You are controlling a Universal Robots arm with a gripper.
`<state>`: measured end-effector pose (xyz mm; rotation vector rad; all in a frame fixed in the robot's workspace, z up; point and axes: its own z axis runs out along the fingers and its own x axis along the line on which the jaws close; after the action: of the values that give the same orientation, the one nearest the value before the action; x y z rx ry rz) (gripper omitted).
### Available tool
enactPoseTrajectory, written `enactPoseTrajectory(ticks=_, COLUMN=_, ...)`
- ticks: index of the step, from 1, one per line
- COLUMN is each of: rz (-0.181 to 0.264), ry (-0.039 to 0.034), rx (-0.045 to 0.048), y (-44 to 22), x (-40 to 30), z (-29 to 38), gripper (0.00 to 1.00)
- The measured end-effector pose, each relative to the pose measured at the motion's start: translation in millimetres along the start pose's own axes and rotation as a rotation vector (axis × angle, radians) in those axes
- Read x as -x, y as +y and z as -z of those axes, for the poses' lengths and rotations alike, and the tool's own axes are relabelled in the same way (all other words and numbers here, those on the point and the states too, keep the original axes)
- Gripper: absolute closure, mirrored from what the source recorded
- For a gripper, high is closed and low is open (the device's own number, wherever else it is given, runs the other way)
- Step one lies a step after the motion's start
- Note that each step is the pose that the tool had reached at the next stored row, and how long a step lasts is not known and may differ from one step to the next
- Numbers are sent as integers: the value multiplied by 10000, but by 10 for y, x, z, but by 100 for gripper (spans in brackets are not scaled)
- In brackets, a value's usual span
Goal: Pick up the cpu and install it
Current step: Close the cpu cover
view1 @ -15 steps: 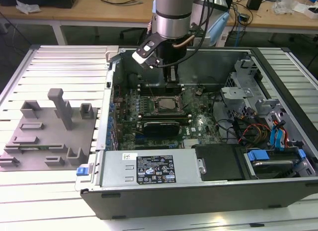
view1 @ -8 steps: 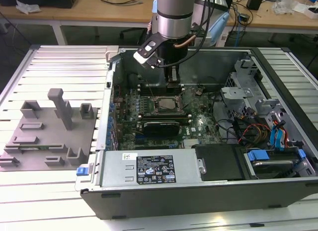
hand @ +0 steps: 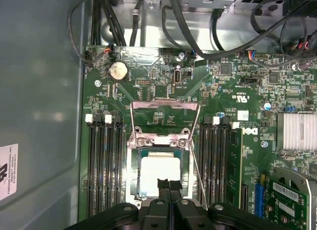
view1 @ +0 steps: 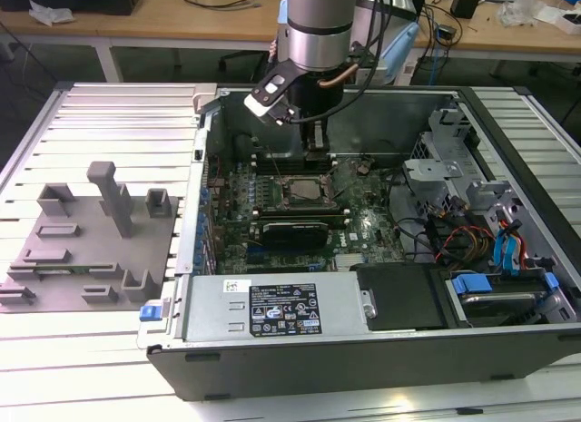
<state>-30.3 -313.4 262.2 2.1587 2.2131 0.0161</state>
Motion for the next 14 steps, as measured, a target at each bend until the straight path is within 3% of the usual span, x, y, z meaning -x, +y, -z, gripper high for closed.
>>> enactPoseTrajectory(ticks=1, rz=0, ry=0, rx=0, y=4, x=2, z=65, gripper=89)
enactPoseTrajectory(ticks=2, rz=2, ry=1, rx=0, y=22, x=7, z=223, gripper=89)
enactPoseTrajectory(ticks=4, rz=-1, ry=-1, rx=-1, y=64, x=8, z=222, gripper=89)
enactPoseTrajectory(ticks=14, rz=2, ry=3, rx=-27, y=516, x=24, z=201, gripper=89)
